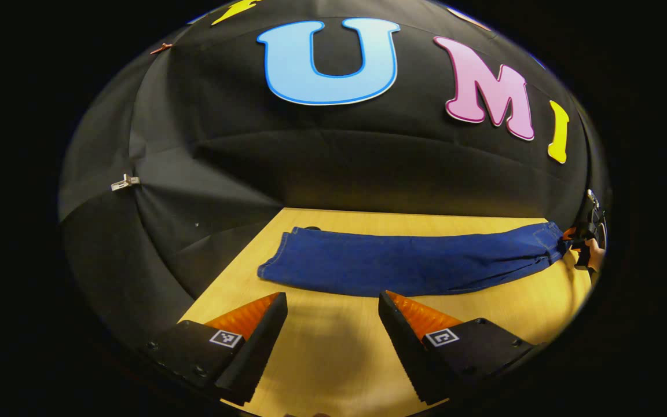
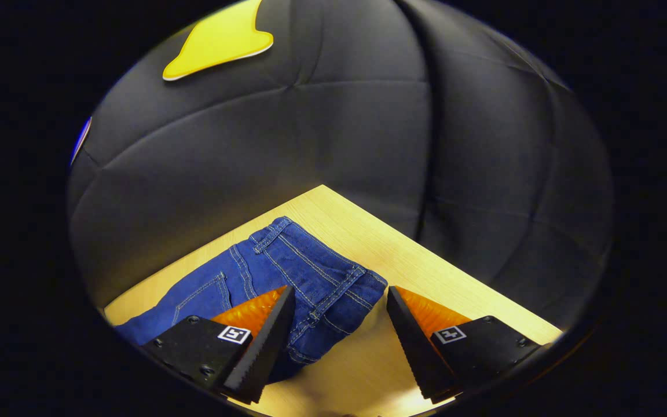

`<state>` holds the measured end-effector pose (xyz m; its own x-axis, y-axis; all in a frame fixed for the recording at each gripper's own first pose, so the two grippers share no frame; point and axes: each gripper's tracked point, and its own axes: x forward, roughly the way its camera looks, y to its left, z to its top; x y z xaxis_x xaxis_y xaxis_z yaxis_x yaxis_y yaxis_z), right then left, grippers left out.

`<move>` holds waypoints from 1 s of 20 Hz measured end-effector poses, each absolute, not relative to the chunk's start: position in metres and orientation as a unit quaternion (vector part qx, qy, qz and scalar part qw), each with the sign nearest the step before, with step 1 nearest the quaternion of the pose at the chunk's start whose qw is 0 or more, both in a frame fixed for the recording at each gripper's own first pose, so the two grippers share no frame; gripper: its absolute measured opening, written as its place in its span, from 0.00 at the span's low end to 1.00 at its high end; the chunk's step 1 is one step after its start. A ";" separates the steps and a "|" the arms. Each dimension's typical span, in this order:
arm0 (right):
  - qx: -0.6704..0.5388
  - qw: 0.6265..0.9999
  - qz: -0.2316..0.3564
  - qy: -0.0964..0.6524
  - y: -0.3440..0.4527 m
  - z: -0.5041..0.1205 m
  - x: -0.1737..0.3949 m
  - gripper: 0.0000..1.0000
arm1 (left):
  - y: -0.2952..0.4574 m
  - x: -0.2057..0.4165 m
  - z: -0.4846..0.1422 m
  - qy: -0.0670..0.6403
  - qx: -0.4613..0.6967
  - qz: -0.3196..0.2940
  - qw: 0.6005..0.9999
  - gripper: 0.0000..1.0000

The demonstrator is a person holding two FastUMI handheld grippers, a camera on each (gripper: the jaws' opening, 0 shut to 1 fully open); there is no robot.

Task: Grasp the waist and the cuffs of the jeans and fold them to make the two legs overlap; first hold the waist and fold one-third of the jeans toward the cuffs, then hold the cuffs and fold the remaining one-third in the same direction to finish folding.

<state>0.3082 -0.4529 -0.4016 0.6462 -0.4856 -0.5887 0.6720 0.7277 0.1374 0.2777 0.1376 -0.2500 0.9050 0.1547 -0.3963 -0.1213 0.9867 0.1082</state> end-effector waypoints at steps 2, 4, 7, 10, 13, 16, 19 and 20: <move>0.161 0.895 -0.321 0.265 -0.453 -0.404 0.309 0.98 | 0.126 0.279 -0.254 0.206 0.034 0.063 0.976 0.99; 0.177 0.895 -0.311 0.267 -0.447 -0.409 0.314 0.80 | 0.115 0.279 -0.260 0.211 0.032 0.057 0.975 0.99; 0.187 0.895 -0.308 0.262 -0.445 -0.407 0.317 0.67 | 0.100 0.276 -0.269 0.219 0.025 0.048 0.974 0.99; 0.188 0.897 -0.302 0.263 -0.443 -0.406 0.318 0.37 | 0.085 0.277 -0.278 0.225 0.023 0.039 0.973 0.99; 0.155 0.911 -0.288 0.252 -0.440 -0.398 0.319 0.16 | 0.074 0.282 -0.285 0.227 0.022 0.032 0.973 0.99; 0.099 0.931 -0.252 0.245 -0.431 -0.381 0.318 0.10 | 0.067 0.283 -0.287 0.225 0.024 0.030 0.974 0.99; 0.052 0.950 -0.221 0.216 -0.422 -0.338 0.324 0.09 | 0.068 0.281 -0.290 0.227 0.021 0.032 0.973 0.99; 0.046 0.954 -0.214 0.205 -0.417 -0.322 0.321 0.09 | 0.069 0.279 -0.291 0.228 0.017 0.035 0.973 0.99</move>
<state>0.3208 -0.4168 -0.3218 0.8244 -0.3890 -0.4112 0.4269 0.9043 0.0002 0.2786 0.0695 -0.2914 0.8940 0.0748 -0.4418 -0.0596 0.9971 0.0481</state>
